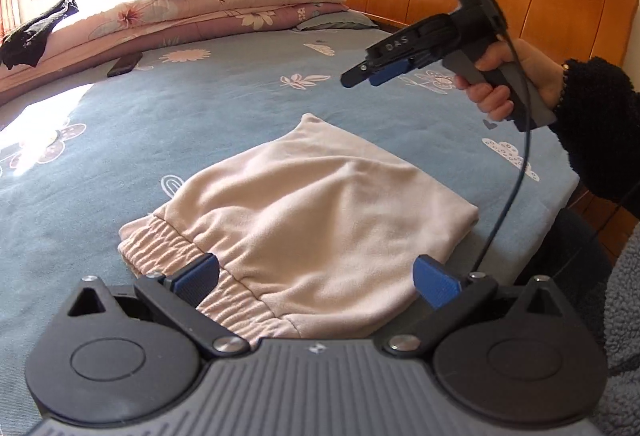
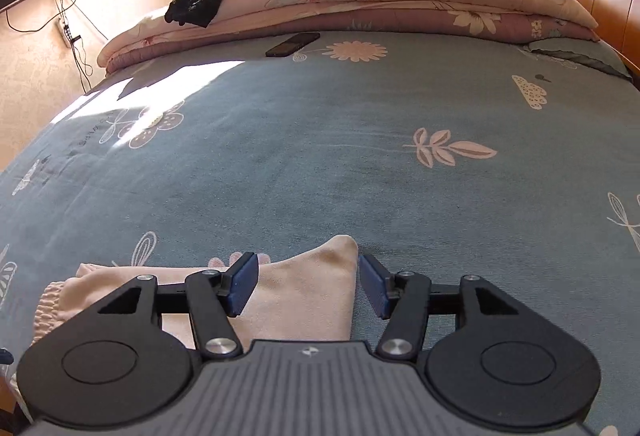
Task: Fold clothes
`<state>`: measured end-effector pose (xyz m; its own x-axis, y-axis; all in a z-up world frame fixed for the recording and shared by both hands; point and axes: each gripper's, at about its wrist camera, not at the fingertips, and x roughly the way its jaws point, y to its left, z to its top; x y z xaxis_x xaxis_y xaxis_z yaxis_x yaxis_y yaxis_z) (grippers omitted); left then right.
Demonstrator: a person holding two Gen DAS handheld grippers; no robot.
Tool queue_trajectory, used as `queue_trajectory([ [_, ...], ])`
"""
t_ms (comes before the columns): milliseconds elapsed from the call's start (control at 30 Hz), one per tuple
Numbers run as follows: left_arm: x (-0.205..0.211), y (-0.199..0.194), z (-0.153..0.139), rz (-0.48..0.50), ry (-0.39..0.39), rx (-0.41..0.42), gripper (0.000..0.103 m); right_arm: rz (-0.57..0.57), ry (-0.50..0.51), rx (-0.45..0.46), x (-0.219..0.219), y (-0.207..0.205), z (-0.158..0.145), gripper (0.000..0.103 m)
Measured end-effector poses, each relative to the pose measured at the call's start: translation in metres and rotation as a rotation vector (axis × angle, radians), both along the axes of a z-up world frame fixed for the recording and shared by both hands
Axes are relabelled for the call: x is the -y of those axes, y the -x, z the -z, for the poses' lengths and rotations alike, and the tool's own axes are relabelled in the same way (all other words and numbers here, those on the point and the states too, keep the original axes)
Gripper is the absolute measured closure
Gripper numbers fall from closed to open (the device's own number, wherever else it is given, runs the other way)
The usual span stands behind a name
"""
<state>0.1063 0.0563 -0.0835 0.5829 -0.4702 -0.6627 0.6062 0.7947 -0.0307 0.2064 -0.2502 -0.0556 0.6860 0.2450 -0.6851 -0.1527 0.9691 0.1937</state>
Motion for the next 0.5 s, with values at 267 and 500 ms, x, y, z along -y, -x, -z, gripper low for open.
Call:
queue_trajectory([
  [267, 0.025, -0.008, 0.039, -0.051, -0.112, -0.052, 0.001, 0.007, -0.004, -0.011, -0.003, 0.092, 0.019, 0.03],
  [500, 0.02, 0.01, 0.017, -0.065, -0.152, -0.055, 0.001, 0.088, -0.021, -0.033, -0.004, 0.134, 0.056, 0.029],
])
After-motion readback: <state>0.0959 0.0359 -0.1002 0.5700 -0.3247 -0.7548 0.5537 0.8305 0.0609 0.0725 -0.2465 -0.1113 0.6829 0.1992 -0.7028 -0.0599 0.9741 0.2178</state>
